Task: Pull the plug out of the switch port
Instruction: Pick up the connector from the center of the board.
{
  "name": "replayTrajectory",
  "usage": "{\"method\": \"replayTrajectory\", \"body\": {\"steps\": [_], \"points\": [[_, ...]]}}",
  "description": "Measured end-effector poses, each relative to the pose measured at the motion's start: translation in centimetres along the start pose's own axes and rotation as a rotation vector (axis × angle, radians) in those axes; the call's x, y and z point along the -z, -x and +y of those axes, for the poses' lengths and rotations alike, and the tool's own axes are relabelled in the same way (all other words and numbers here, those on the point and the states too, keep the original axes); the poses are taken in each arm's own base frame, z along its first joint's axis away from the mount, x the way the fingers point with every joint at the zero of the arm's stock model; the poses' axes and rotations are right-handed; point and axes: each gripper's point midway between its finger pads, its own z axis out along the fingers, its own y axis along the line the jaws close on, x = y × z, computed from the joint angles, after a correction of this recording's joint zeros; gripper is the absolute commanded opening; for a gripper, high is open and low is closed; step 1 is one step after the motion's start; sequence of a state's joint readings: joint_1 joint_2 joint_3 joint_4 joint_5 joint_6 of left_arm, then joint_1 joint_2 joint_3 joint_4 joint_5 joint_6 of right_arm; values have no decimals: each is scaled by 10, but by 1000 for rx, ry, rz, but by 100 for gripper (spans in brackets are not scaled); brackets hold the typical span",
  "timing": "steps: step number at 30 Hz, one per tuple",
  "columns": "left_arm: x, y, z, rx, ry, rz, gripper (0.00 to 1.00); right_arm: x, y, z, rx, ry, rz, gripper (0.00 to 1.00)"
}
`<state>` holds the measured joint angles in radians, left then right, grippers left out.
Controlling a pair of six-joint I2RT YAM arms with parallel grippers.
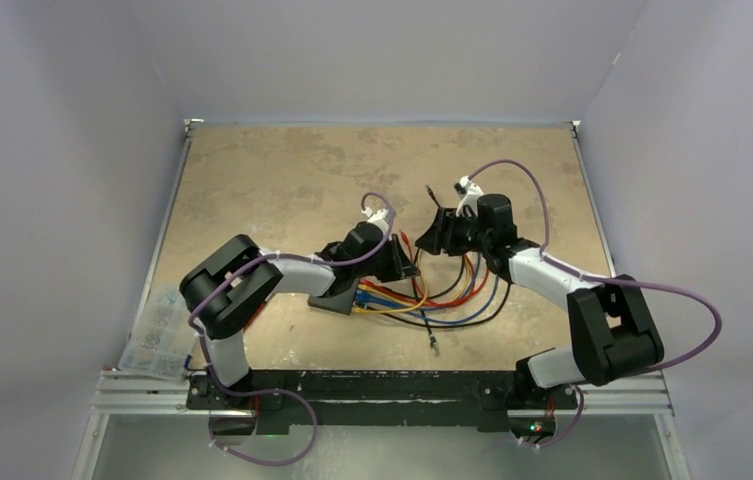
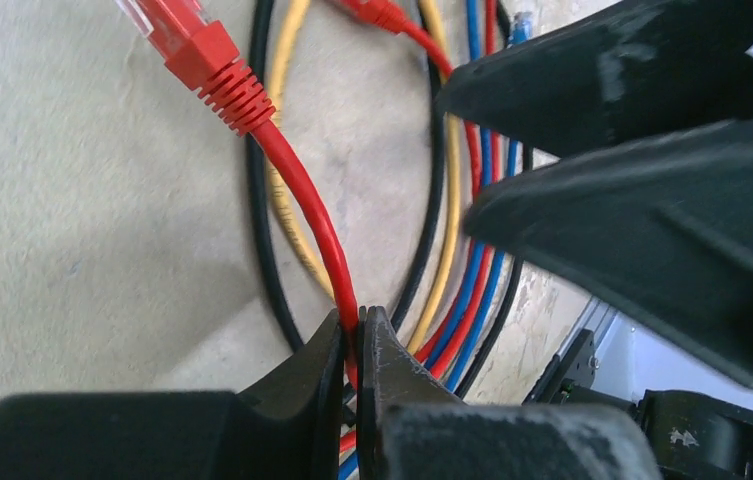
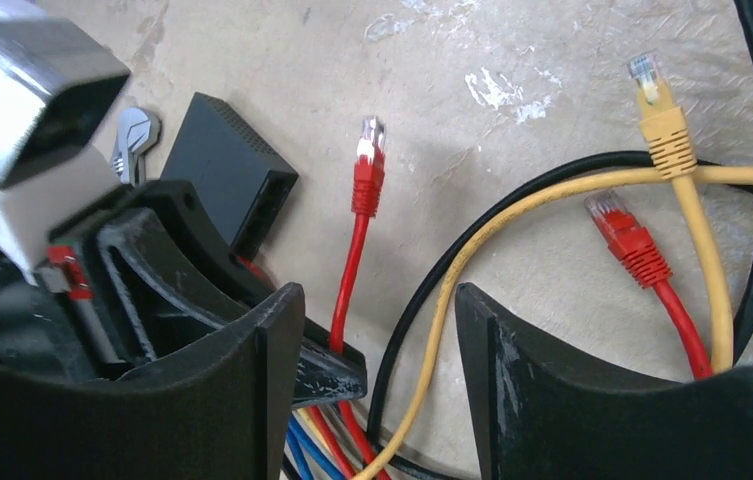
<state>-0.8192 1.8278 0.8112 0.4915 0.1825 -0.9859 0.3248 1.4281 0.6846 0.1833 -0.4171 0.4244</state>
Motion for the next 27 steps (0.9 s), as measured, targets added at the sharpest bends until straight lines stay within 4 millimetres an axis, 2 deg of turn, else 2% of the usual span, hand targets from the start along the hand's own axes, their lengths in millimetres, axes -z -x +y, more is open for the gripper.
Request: {"method": "replayTrajectory", "body": {"steps": [5,10,14,18,27], "points": [[9,21,-22,-117,22,-1,0,5,2,6,0,27,-17,67],[27,45,-46,-240,50,-8,0,13,15,17,8,53,-61,73],[41,53,-54,-305,84,14,0,20,27,26,22,84,-103,77],[59,62,-57,-319,90,18,0,21,30,29,20,94,-111,82],[108,126,-94,-299,-15,-109,0,22,30,29,17,92,-112,86]]}}
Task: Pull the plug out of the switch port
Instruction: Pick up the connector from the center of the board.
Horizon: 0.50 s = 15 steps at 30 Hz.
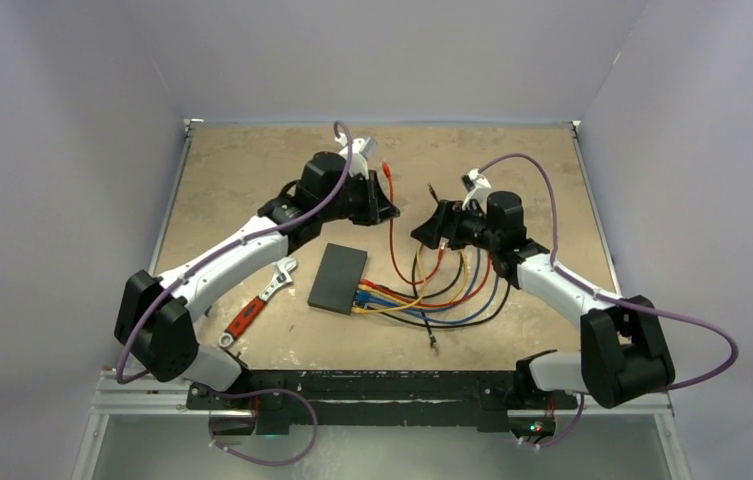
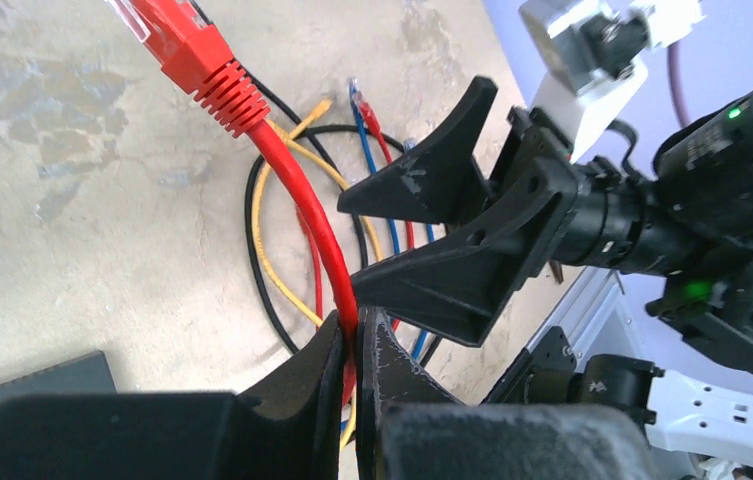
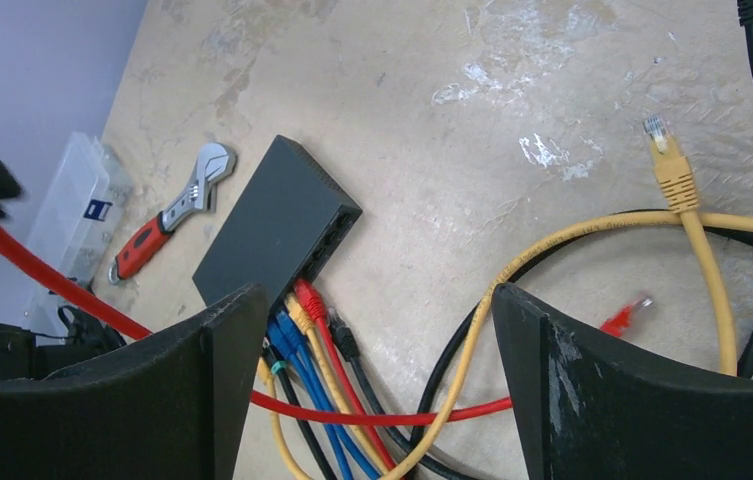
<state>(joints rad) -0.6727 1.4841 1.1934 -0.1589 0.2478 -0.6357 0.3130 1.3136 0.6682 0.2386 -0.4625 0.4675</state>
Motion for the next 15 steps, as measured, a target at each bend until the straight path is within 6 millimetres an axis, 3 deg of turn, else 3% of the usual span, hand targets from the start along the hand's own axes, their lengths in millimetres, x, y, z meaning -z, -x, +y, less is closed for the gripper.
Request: {"method": "replayTrajectory", "body": {"steps": [5,15], "points": [[19,25,5,-2,16,-39,0,2,1,1,1,-1,-4,88],[51,56,31,-26,110,-58,0,5,7,3,8,-2,-21,91]]}}
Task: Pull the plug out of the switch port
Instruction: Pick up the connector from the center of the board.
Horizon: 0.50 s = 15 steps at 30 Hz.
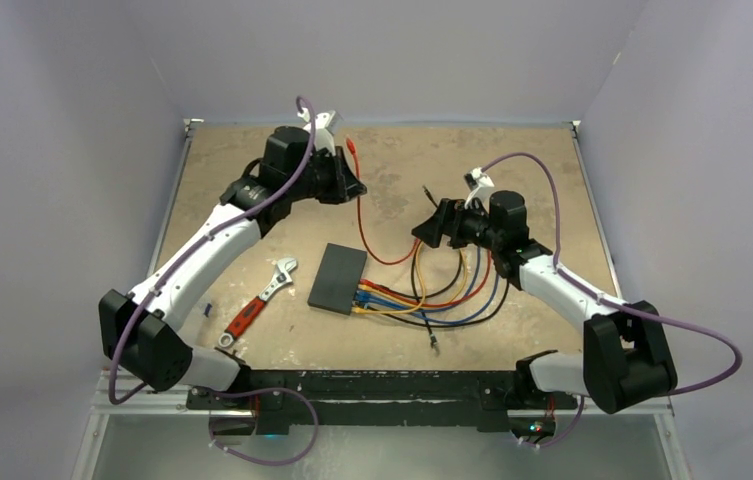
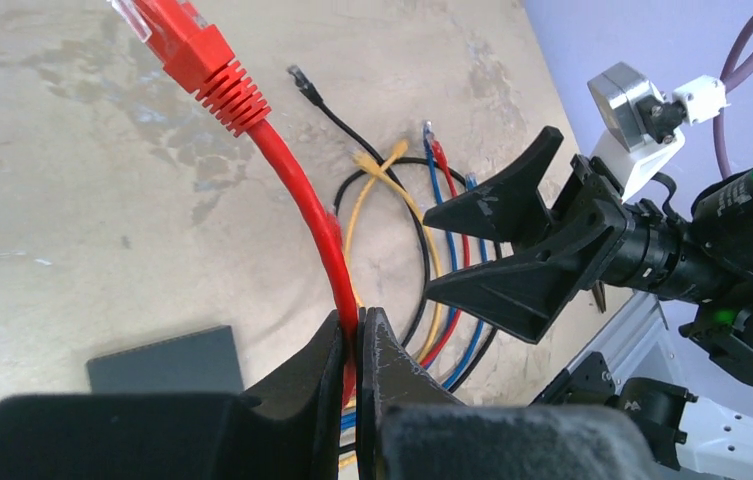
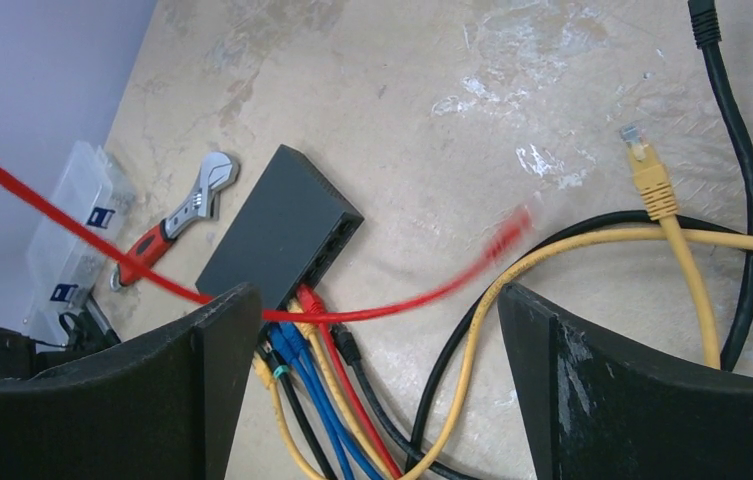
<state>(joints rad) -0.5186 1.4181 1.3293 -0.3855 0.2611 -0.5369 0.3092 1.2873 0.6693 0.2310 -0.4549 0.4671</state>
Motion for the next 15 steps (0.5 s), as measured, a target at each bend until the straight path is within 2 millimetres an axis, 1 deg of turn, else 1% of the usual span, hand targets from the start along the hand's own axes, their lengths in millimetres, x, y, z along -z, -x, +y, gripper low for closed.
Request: {"method": "replayTrajectory", "body": {"steps": [5,8,12,15], "points": [[22,25,7,-11,18,-55,0,0,0,-1,-1,-2,-2,92],[32,37,15,-6,25,-89,0,0,0,-1,-1,-1,-1,92],[35,53,28,34,0,-137,0,0,0,-1,-2,-2,1,92],[32,56,40,90,-23,-160,0,-1,0,-1,-2,-2,2,92]]}}
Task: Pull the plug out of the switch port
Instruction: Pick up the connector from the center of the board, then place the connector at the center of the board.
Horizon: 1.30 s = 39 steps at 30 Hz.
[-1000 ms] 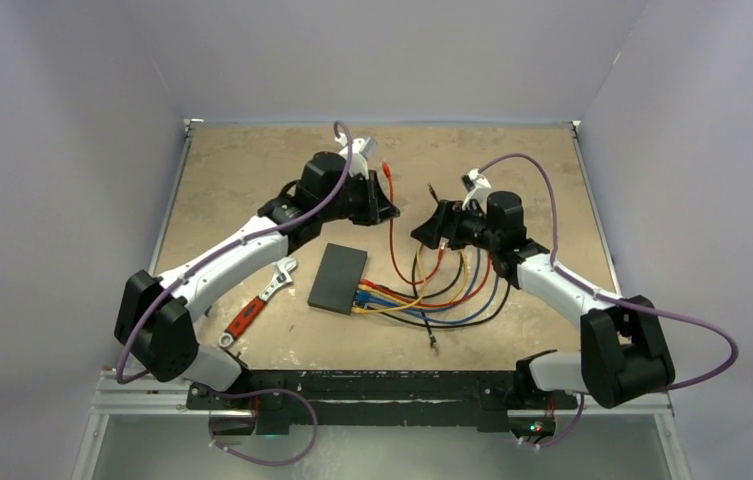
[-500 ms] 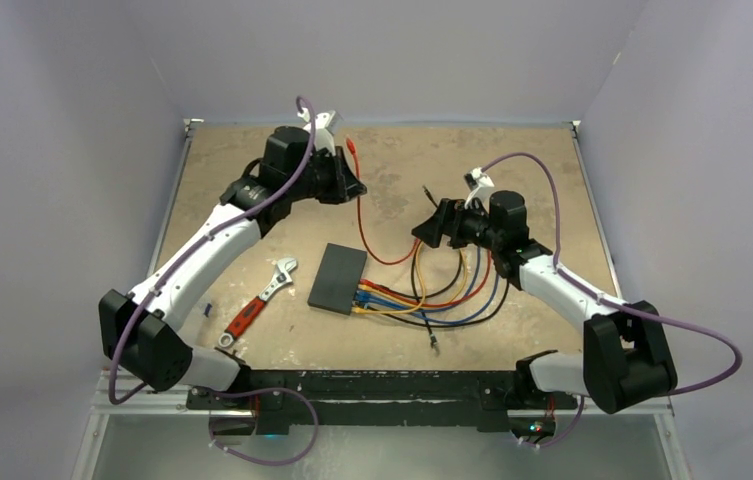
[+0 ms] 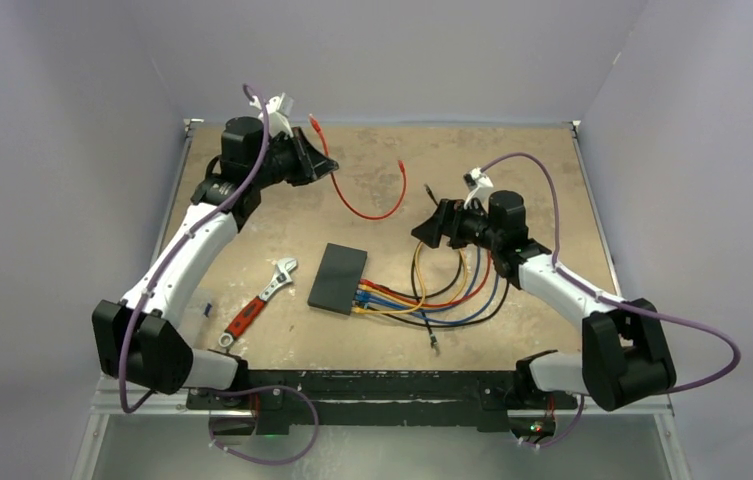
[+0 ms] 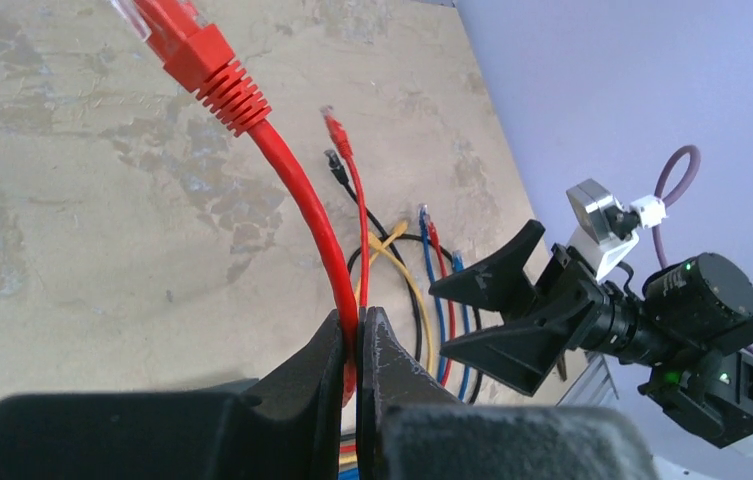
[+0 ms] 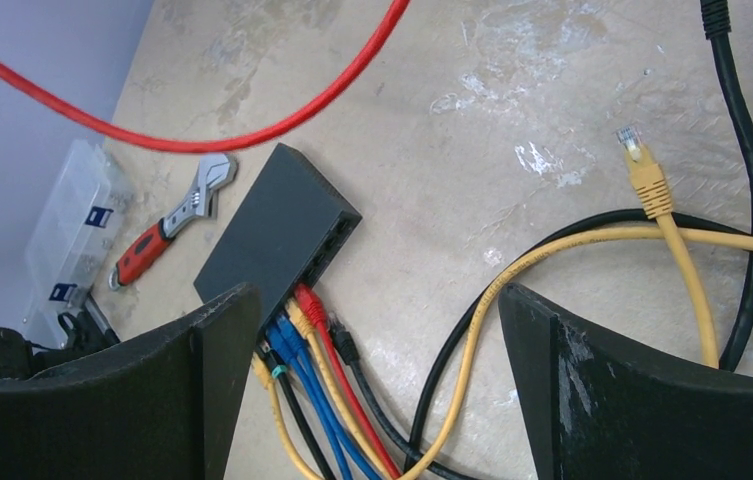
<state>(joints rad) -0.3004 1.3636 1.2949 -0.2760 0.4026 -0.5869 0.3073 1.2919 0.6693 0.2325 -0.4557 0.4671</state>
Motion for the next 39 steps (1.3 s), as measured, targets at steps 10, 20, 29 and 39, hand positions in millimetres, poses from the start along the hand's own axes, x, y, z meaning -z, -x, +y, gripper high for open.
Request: {"method": "replayTrajectory", "body": {"steps": [10,20,29,39], "points": [[-64,-17,69,218,-21,31,0,-16,-21,-13,-24,4,70,92],[-118,-69,132,327,46,129,0,-25,-40,-11,-35,80,132,92],[-154,-96,171,352,109,206,0,-25,-43,0,-3,167,148,92],[-161,-72,190,211,227,228,52,-25,-47,2,17,195,165,91]]}}
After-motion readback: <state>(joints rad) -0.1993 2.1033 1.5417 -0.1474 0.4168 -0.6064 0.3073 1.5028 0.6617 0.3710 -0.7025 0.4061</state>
